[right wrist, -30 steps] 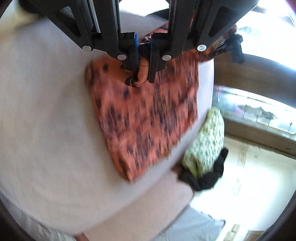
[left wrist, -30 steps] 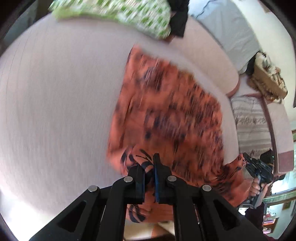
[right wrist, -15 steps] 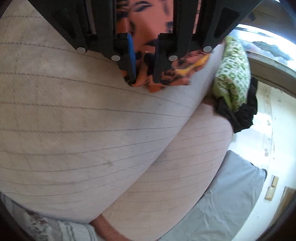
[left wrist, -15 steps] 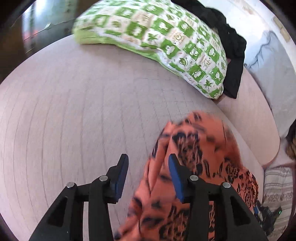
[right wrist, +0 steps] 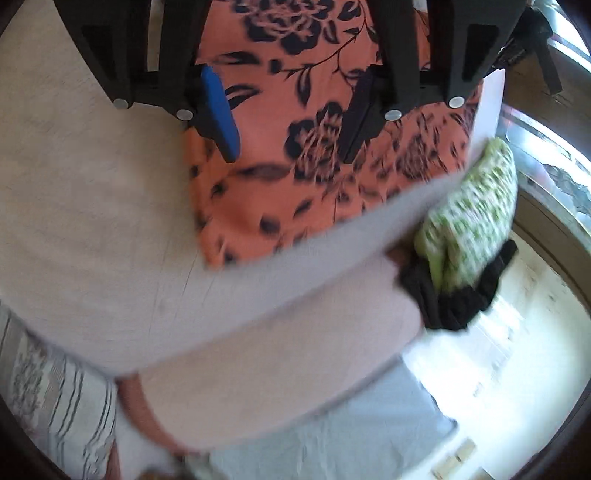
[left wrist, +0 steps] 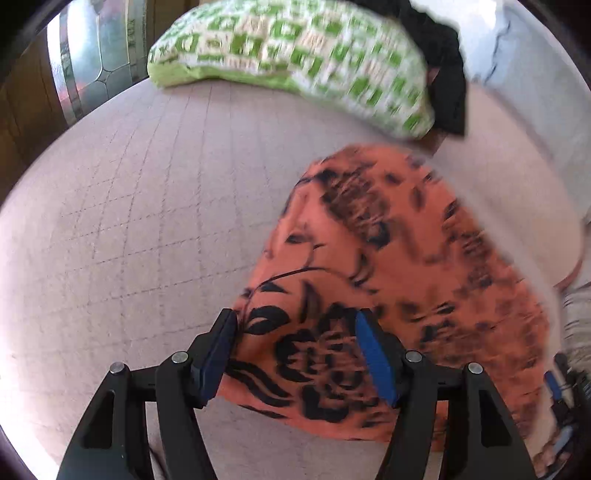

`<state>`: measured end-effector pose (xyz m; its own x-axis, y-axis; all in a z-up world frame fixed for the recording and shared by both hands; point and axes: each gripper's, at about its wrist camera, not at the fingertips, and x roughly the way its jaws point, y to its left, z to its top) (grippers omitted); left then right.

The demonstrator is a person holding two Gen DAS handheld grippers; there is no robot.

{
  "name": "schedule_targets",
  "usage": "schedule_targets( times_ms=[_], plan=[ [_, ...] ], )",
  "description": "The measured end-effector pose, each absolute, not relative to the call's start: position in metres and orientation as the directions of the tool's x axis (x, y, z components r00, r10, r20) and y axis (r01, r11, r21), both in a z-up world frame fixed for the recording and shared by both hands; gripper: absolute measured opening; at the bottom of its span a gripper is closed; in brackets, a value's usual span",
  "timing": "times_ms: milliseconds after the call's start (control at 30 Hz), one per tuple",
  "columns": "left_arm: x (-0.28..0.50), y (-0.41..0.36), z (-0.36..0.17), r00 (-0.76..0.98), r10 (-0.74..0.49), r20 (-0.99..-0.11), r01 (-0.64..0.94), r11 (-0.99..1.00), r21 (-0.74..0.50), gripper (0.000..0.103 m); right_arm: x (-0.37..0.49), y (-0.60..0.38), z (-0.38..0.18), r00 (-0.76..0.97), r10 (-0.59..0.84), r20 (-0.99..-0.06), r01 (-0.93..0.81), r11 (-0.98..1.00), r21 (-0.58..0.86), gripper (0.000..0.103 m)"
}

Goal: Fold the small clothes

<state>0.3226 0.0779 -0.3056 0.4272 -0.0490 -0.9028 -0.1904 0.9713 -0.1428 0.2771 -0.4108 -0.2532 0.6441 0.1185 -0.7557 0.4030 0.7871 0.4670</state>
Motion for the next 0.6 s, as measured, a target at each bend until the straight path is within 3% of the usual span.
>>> schedule_targets(
  times_ms=[33, 67, 200, 400, 600],
  plan=[
    [0.327, 0.079, -0.314, 0.394, -0.017, -0.919, -0.196, 0.975, -0.102, 0.067, 0.288, -0.409, -0.271, 0.588, 0.167, -0.791, 0.424, 0.769, 0.478, 0.058],
    [0.331, 0.082, -0.324, 0.363, -0.007, -0.932, -0.205, 0.975, -0.087, 0.075, 0.297, -0.407, -0.288, 0.524, 0.202, -0.828, 0.442, 0.766, 0.467, 0.058],
    [0.325, 0.102, -0.317, 0.375, -0.051, -0.925, -0.251, 0.956, -0.155, 0.076, 0.3, -0.387, -0.279, 0.498, 0.106, -0.861, 0.451, 0.816, 0.361, 0.057],
    [0.298, 0.122, -0.31, 0.404, -0.055, -0.913, -0.315, 0.928, -0.196, 0.076, 0.257, -0.367, -0.246, 0.584, 0.229, -0.779, 0.374, 0.776, 0.508, 0.063],
    [0.257, 0.117, -0.312, 0.401, -0.138, -0.906, -0.284, 0.921, -0.266, 0.075, 0.19, -0.37, -0.269, 0.595, 0.413, -0.689, 0.449, 0.541, 0.711, 0.066]
  ],
)
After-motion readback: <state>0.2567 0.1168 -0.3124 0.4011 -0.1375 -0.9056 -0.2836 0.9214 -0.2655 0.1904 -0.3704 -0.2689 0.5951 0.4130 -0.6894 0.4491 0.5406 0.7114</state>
